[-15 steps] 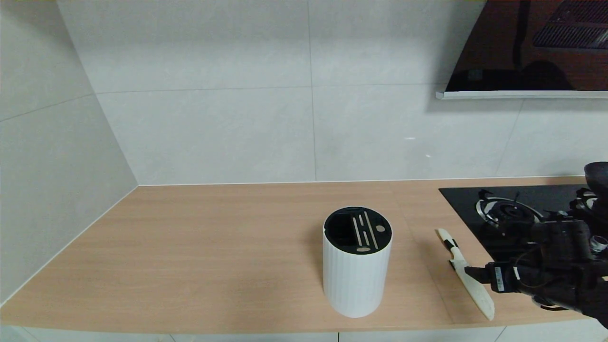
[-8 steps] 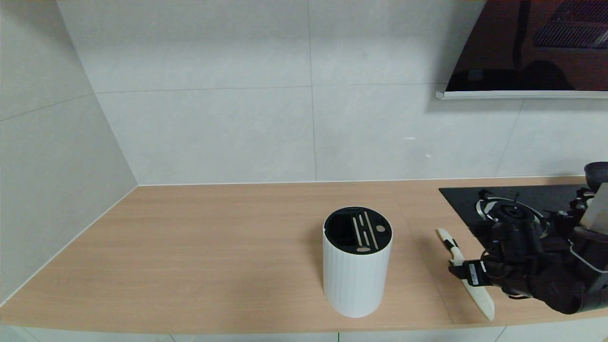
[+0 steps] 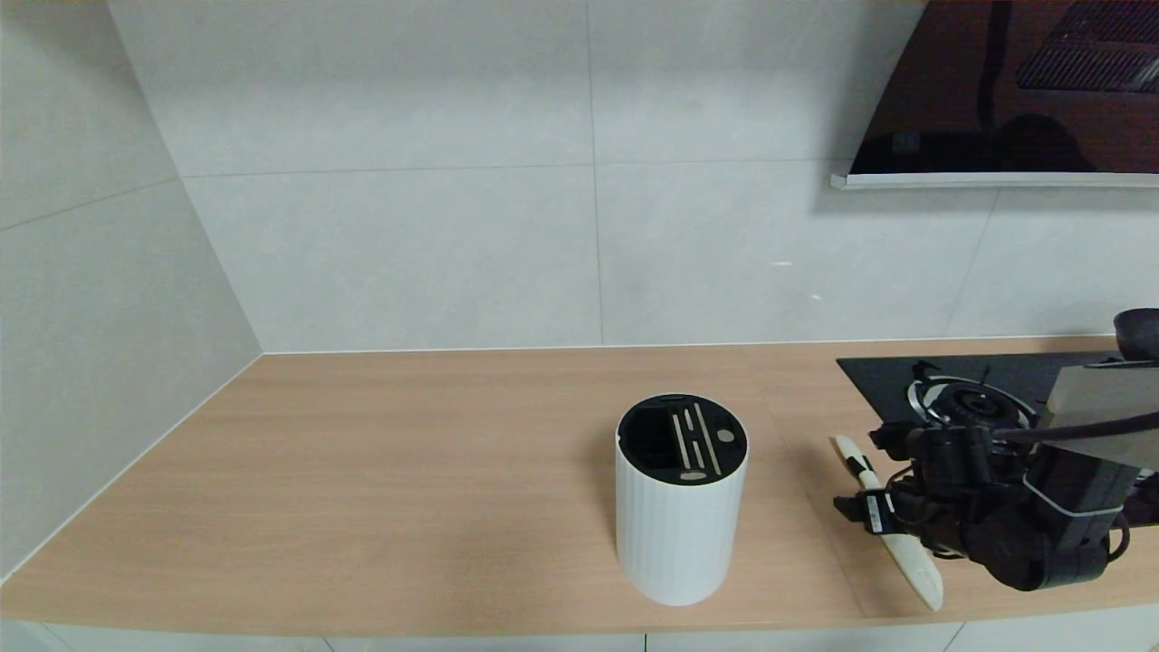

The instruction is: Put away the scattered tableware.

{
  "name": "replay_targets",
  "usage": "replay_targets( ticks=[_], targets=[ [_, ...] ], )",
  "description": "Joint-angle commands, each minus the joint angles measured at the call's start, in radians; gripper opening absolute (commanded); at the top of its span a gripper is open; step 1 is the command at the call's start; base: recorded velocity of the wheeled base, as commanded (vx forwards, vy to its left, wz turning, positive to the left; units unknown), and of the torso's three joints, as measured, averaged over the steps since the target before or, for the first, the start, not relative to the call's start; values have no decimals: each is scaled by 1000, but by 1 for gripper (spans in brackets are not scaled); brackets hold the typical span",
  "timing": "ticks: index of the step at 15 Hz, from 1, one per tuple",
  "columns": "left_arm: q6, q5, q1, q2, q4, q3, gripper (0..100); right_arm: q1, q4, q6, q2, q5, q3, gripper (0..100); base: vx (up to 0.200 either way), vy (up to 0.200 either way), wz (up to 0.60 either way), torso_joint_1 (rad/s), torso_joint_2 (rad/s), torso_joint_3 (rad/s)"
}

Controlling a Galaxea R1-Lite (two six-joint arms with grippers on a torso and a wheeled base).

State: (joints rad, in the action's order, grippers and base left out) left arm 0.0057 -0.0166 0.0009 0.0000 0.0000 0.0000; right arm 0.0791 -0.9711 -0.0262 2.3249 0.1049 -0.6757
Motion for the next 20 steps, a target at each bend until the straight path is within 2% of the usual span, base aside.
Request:
replay_targets(
  ticks=[1, 5, 9, 17, 18, 20],
  targets=[
    [0, 0, -1, 2, 0, 0, 100, -19, 0, 0, 27, -1, -21, 100, 0, 0, 0, 0, 0, 0],
    [0, 0, 1, 2, 0, 0, 100, -30, -12, 3, 50, -5, -34, 100, 0, 0, 0, 0, 0, 0],
    [0, 0, 1, 2, 0, 0, 100, -30, -86, 0, 93, 1, -36, 100, 0, 0, 0, 0, 0, 0],
    [0, 0, -1, 2, 0, 0, 100, -42, -89, -1, 91, 1, -30, 100, 0, 0, 0, 0, 0, 0],
    [0, 0, 1, 2, 0, 0, 100, -42, -89, -1, 91, 1, -28, 0, 0, 0, 0, 0, 0, 0],
    [0, 0, 1, 2, 0, 0, 100, -42, -89, -1, 93, 1, -28, 0, 0, 0, 0, 0, 0, 0]
  ],
)
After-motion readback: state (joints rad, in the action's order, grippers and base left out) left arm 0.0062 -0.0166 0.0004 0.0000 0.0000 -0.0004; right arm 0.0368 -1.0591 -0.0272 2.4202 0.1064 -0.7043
